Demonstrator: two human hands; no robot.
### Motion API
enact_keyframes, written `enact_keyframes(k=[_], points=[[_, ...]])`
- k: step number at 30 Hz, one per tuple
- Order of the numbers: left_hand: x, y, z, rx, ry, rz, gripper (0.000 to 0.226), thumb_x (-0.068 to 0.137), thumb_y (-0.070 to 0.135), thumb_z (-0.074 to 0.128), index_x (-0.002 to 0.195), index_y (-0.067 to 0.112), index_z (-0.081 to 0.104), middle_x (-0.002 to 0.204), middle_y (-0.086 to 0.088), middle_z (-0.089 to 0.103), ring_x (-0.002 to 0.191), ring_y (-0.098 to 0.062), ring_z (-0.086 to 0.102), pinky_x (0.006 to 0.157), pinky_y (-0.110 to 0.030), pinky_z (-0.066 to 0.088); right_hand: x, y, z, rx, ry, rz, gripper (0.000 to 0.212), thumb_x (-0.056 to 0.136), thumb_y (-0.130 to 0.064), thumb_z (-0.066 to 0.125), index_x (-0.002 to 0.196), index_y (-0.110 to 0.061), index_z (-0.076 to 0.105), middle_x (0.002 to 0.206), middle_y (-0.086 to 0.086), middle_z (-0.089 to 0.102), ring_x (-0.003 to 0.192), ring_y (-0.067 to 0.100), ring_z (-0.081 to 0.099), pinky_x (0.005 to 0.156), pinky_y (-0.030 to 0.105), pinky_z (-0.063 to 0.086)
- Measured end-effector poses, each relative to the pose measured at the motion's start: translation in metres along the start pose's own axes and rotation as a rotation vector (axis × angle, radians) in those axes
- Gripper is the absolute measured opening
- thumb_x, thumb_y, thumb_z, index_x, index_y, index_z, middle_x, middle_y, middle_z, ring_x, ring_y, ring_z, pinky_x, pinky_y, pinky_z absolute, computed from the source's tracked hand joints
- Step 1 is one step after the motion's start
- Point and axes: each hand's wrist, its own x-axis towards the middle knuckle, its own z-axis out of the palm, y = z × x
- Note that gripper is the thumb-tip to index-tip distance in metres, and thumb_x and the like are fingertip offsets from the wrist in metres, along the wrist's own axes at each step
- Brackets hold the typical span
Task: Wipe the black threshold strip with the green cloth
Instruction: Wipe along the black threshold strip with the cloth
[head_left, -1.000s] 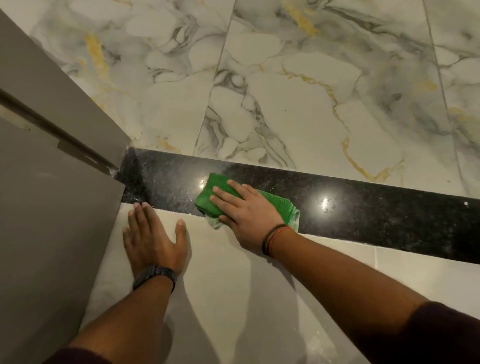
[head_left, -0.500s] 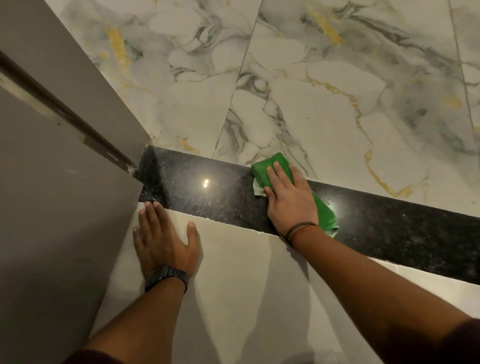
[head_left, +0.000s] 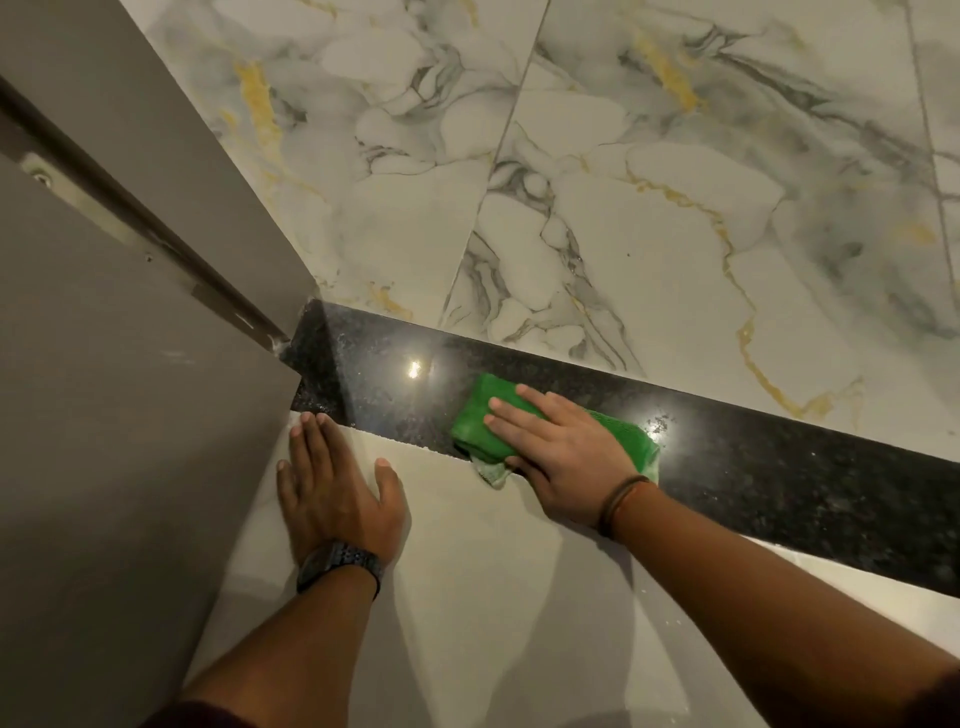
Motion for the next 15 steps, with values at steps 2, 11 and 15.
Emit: enact_keyframes(k=[2,11,15], points=[[0.0,0.0,0.001,0.008,-0.009,0.0,0.081,0.08,0.042,0.034,0.148,0.002,0.015,0.158,-0.017,0.017,0.146,-0.027,0.015,0.115,-0.048,0.017,0.008,-0.004,0.002,-0.006,0.035,0.097,0.043,0.095,-0.027,0.045,0.137,-0.018,0.044,0.146,0.001,0.045,0.138,0.03,0.032,0.11,0.048,0.033],[0.002,0.003,0.0,0.012,-0.041,-0.028,0.088,0.078,0.049,0.036,0.149,0.004,0.013,0.159,-0.014,0.013,0.146,-0.026,0.013,0.118,-0.044,0.013,0.118,-0.044,0.023,-0.016,0.085,0.443,0.047,0.1,-0.029,0.032,0.146,-0.017,0.027,0.155,0.002,0.029,0.143,0.033,0.017,0.115,0.046,0.018],[0.003,0.0,-0.001,0.037,-0.07,-0.037,0.087,0.078,0.047,0.033,0.15,0.004,0.01,0.159,-0.013,0.01,0.147,-0.025,0.009,0.118,-0.043,0.01,0.152,-0.075,0.032,-0.055,0.005,0.194,0.048,0.1,-0.029,0.036,0.146,-0.019,0.025,0.156,0.0,0.027,0.143,0.031,0.015,0.115,0.046,0.017]])
